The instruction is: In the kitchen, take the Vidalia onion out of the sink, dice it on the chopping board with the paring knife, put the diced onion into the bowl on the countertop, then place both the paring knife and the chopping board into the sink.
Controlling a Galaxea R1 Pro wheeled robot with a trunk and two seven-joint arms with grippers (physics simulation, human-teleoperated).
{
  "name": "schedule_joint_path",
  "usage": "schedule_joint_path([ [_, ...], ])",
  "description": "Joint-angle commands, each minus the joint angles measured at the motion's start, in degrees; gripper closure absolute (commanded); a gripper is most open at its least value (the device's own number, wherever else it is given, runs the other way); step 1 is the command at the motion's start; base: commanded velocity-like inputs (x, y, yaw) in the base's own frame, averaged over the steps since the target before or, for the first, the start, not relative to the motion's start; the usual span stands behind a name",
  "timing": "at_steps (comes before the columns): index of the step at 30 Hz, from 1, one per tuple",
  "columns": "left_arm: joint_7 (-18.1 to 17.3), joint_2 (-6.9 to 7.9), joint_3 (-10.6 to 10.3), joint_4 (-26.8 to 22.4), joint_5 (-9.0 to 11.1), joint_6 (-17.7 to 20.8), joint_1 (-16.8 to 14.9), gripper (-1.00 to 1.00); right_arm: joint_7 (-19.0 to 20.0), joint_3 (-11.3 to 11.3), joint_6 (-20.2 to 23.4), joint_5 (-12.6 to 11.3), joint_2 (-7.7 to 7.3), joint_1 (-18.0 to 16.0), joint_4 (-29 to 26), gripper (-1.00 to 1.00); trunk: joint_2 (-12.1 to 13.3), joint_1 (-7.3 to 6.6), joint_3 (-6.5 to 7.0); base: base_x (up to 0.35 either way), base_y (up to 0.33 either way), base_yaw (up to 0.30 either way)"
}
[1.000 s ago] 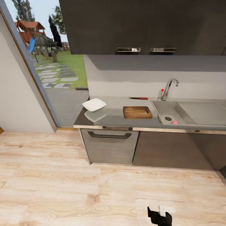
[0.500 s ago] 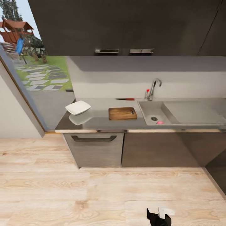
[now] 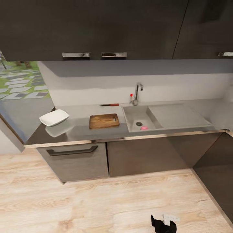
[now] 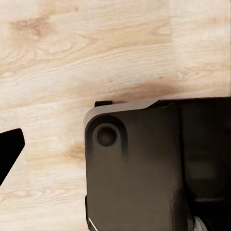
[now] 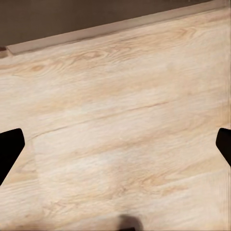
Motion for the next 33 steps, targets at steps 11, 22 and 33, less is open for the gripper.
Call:
schedule_joint_path([
  [11, 0.44, 0.04, -0.42, -0.06, -0.09, -0.12, 0.01, -1.0, -0.27, -0.33, -0.16, 0.6, 0.07, -0.05, 0.08, -1.0, -0.1, 0.05, -0.02, 0.156, -0.302, -0.03],
  [22, 0.44, 0.03, -0.42, -0.06, -0.08, -0.12, 0.01, -1.0, -0.39, -0.33, -0.16, 0.6, 0.07, -0.06, 0.08, -1.0, -0.1, 0.05, -0.02, 0.16, -0.302, -0.001],
  [33, 0.44, 0.03, -0.42, -0.06, 0.0, -0.12, 0.01, -1.0, -0.48, -0.33, -0.13, 0.6, 0.07, -0.04, 0.08, -1.0, -0.1, 0.05, -0.02, 0.157, -0.306, 0.079],
])
